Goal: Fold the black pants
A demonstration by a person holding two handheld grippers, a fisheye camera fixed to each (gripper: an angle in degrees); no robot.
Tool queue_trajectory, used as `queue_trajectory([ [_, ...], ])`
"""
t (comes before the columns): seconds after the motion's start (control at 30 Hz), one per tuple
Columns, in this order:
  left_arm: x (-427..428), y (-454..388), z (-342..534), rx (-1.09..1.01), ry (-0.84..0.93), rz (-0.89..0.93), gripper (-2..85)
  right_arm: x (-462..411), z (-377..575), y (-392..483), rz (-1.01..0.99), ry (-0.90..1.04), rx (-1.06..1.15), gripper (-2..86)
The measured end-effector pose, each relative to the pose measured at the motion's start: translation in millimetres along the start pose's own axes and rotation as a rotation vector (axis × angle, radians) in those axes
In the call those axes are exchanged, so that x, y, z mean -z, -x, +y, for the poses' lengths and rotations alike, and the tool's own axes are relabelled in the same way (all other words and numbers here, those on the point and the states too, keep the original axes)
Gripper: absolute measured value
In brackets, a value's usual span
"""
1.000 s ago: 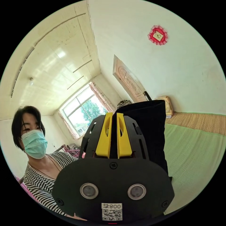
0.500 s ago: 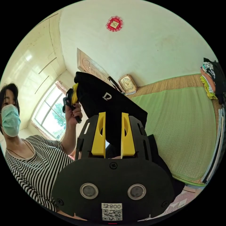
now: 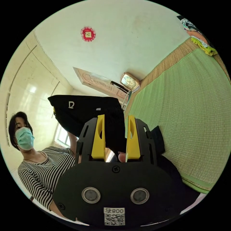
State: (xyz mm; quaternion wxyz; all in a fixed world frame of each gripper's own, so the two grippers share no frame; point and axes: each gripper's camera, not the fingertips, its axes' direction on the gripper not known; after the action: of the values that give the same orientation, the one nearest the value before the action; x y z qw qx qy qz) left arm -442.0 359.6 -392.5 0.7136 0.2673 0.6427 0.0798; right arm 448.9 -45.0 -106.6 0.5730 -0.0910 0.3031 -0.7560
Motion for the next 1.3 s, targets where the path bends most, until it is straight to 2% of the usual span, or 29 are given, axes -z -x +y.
queue_trajectory([
  [0.17, 12.7, -8.1, 1.5, -0.003, 0.008, 0.056, 2.1, -38.5, -12.6, -16.4, -0.157, 0.112, -0.039, 14.2],
  [0.37, 28.0, 1.9, 7.5, 0.044, 0.005, 0.044, 2.1, -81.2, -11.9, -9.3, -0.469, 0.097, -0.039, 12.0],
  [0.57, 49.0, 17.4, 14.2, 0.053, -0.024, 0.041, 2.2, -87.2, -26.9, 31.0, -0.455, 0.043, 0.021, 3.4],
  [0.63, 59.1, 22.6, 16.4, 0.048, -0.039, 0.022, 2.1, -71.7, -38.6, 57.1, -0.367, -0.023, 0.075, 2.5],
  [0.73, 74.7, 36.0, 23.3, 0.054, -0.059, 0.014, 2.1, -42.6, -69.1, 121.5, -0.12, -0.095, 0.202, 1.6],
  [0.9, 84.5, 69.3, 36.4, 0.091, -0.071, 0.039, 2.0, -38.7, -135.1, 258.7, 0.455, -0.117, 0.434, 1.1],
  [1.0, 79.8, 93.8, 37.3, 0.103, -0.085, 0.063, 2.0, -65.7, -172.9, 322.4, 0.695, -0.147, 0.537, 1.0],
  [1.17, 90.8, 138.1, 22.2, 0.082, -0.252, 0.078, 2.0, -130.6, -243.0, 417.2, 0.87, -0.24, 0.72, 1.0],
  [1.3, 128.0, 170.9, 24.5, 0.062, -0.397, -0.042, 2.0, -223.0, -316.9, 479.9, 0.802, -0.212, 0.871, 1.2],
])
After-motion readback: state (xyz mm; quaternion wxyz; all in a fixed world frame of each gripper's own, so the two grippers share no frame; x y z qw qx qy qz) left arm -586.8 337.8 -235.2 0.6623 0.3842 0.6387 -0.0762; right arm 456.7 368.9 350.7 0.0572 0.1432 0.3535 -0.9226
